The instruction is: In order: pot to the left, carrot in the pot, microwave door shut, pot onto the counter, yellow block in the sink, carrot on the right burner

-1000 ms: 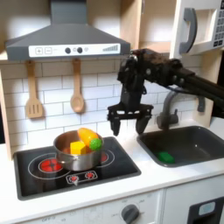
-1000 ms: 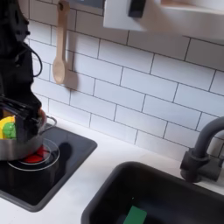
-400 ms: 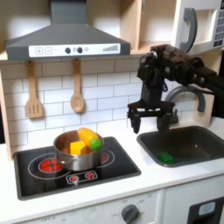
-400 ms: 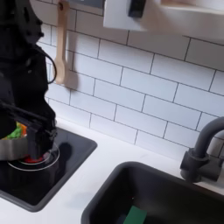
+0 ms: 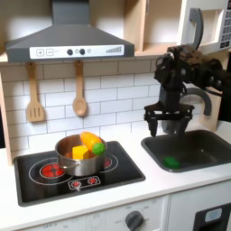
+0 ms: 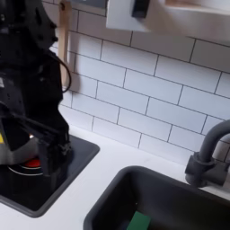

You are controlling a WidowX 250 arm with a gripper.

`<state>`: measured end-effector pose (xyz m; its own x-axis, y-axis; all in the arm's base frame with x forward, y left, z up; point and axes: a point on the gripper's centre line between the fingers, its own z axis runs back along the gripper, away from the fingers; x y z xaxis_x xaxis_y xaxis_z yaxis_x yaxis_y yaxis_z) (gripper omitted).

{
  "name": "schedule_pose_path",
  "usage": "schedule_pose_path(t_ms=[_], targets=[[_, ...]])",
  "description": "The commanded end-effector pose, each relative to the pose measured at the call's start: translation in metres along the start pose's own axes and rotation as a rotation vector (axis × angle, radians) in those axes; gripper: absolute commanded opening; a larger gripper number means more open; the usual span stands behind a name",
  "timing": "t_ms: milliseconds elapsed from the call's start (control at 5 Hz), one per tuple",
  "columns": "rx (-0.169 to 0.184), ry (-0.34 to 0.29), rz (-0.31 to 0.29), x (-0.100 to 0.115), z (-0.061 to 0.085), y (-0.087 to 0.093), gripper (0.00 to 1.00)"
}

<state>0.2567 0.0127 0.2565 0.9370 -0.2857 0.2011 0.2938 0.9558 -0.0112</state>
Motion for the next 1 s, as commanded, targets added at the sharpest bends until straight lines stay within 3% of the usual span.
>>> schedule_pose_path(t_ms=[0, 800], targets=[[-0.043, -0.025, -0.109, 0.008, 0.003, -0.030, 1.00], [-0.089, -0.054, -0.280, 0.017, 0.003, -0.070, 1.00]])
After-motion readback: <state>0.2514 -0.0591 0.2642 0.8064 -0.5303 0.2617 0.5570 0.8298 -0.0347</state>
